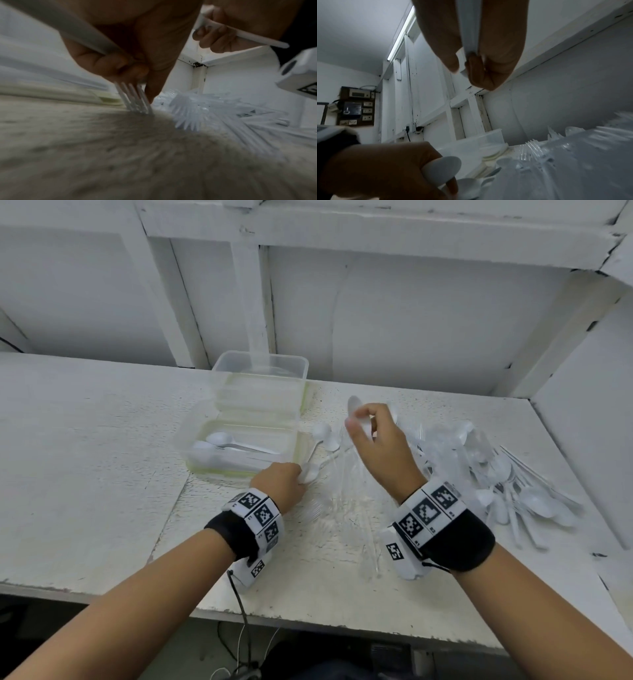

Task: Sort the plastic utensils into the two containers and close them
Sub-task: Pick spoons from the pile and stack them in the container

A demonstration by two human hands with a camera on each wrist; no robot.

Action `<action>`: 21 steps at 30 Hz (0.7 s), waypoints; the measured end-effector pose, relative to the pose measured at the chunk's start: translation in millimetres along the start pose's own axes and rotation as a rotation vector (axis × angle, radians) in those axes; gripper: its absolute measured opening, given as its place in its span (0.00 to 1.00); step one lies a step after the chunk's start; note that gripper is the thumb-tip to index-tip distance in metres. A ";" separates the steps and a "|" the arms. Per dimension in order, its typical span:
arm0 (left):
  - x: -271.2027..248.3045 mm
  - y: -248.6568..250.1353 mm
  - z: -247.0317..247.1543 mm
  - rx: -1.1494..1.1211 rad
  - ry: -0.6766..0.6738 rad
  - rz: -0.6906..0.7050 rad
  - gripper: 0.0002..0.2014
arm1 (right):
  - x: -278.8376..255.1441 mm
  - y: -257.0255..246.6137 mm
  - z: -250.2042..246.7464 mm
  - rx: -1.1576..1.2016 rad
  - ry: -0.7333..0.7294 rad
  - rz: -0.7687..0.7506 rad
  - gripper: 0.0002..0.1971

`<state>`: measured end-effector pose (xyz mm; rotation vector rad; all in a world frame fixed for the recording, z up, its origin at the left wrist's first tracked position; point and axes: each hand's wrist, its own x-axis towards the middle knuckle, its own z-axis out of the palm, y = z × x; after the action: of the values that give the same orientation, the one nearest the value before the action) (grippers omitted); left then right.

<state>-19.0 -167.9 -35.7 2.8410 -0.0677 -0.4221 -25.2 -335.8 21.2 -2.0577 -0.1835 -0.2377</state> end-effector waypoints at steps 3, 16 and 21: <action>0.8 -1.8 1.3 0.043 -0.027 0.018 0.05 | -6.2 11.6 -0.9 -0.058 -0.092 0.064 0.19; -17.1 2.6 -14.5 -0.036 0.139 0.206 0.10 | -1.9 25.0 -18.9 -0.166 -0.208 0.058 0.19; -31.8 -0.1 -48.2 -0.490 0.263 0.209 0.13 | 35.5 19.9 -16.4 -0.391 -0.243 0.073 0.15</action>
<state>-35.3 -152.8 17.5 2.3498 -0.1800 -0.0106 12.3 -358.6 20.7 -2.4762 -0.2234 0.0279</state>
